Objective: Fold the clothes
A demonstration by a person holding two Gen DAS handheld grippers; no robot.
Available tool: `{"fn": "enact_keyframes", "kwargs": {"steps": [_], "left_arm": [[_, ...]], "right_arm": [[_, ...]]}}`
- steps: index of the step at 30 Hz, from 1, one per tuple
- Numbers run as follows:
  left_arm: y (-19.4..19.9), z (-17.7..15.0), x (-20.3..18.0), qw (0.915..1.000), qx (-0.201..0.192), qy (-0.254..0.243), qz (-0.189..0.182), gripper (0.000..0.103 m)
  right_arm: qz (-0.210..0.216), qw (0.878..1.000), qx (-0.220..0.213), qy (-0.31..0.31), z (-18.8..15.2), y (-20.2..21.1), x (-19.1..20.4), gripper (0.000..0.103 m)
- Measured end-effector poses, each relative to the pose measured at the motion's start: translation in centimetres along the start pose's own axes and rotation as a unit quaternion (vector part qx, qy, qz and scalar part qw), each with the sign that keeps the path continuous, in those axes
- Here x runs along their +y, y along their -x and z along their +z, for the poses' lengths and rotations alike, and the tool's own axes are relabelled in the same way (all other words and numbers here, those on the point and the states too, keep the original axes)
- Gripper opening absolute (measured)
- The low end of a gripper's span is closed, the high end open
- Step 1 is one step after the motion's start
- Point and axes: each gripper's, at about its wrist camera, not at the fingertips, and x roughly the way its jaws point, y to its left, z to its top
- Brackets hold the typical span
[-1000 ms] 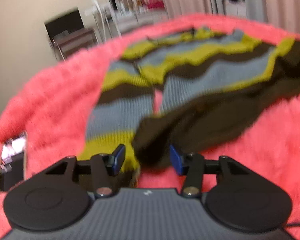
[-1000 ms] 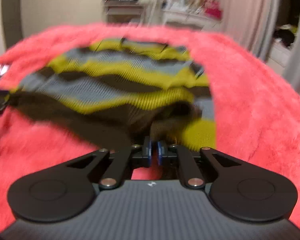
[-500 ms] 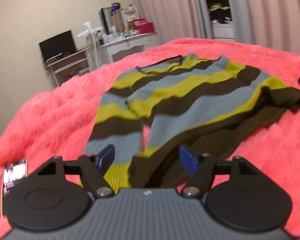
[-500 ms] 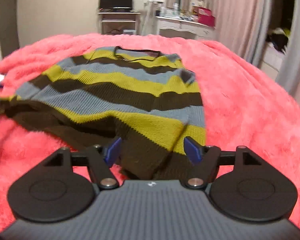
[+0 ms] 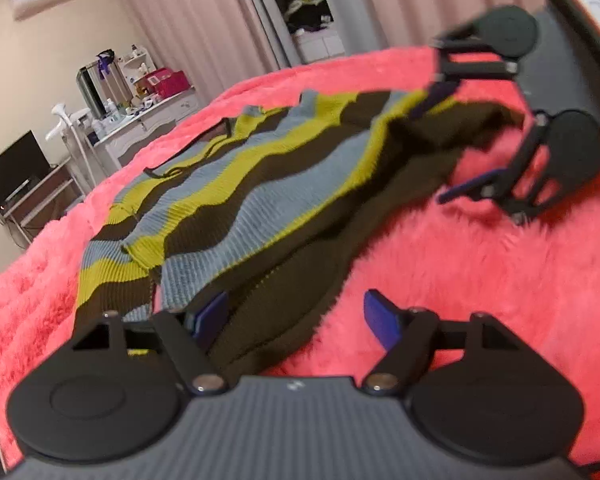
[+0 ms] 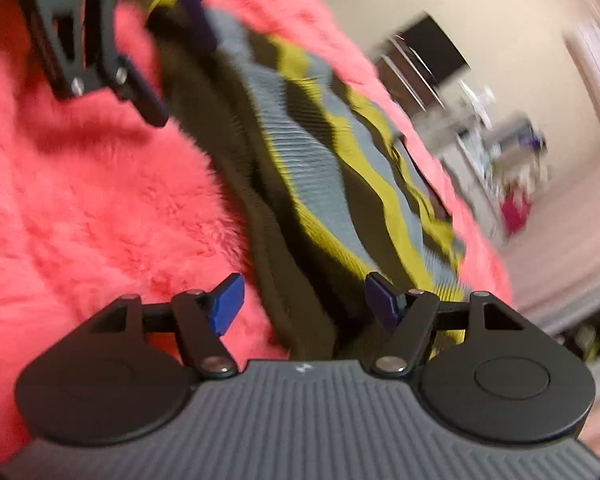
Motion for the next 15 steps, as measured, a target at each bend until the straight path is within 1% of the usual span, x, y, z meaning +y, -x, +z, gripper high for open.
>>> {"fn": "enact_keyframes", "kwargs": {"steps": [2, 3, 4, 6, 7, 8, 9, 11, 12, 13, 14, 15], "left_arm": [[-0.6, -0.3, -0.5, 0.9991, 0.006, -0.017, 0.04, 0.074], [-1.0, -0.5, -0.7, 0.9977, 0.011, -0.026, 0.062, 0.074], [-1.3, -0.7, -0.8, 0.997, 0.017, -0.032, 0.068, 0.074], [-2.1, -1.0, -1.2, 0.9959, 0.027, -0.046, 0.072, 0.074], [-2.5, -1.4, -1.7, 0.9946, 0.028, -0.062, 0.079, 0.074], [-3.1, -2.0, -2.7, 0.9905, 0.02, -0.093, 0.1, 0.074], [-3.2, -2.3, -3.2, 0.9877, 0.013, -0.11, 0.11, 0.076], [-3.3, -2.7, -4.2, 0.9798, -0.002, -0.145, 0.138, 0.077], [-3.5, -2.7, -4.5, 0.9745, -0.011, -0.158, 0.159, 0.08], [-3.6, -2.8, -4.9, 0.9686, -0.02, -0.17, 0.18, 0.084], [-3.8, -2.8, -5.1, 0.9628, -0.027, -0.182, 0.198, 0.085], [-4.1, -2.9, -5.1, 0.9597, -0.025, -0.189, 0.207, 0.085]], "right_arm": [[-0.057, 0.997, 0.002, 0.052, 0.4, -1.8, 1.0, 0.069], [-0.075, 0.995, 0.001, 0.067, 0.5, -2.4, 1.2, 0.069], [-0.074, 0.995, -0.001, 0.067, 0.6, -2.7, 1.2, 0.069], [-0.046, 0.997, -0.003, 0.06, 1.0, -3.3, 1.1, 0.069], [-0.035, 0.997, 0.003, 0.068, 1.2, -3.9, 1.3, 0.07], [-0.028, 0.996, 0.013, 0.08, 1.2, -4.5, 1.5, 0.07], [-0.027, 0.996, 0.017, 0.084, 1.3, -4.8, 1.5, 0.069], [-0.029, 0.997, 0.018, 0.075, 1.5, -5.1, 1.1, 0.069], [-0.025, 0.998, 0.02, 0.06, 1.6, -5.2, 0.7, 0.059], [-0.022, 0.999, 0.02, 0.044, 1.6, -5.2, 0.3, 0.029], [-0.022, 0.999, 0.02, 0.032, 1.7, -5.2, 0.1, 0.014], [-0.023, 0.999, 0.022, 0.024, 1.7, -5.2, -0.1, 0.012]]}}
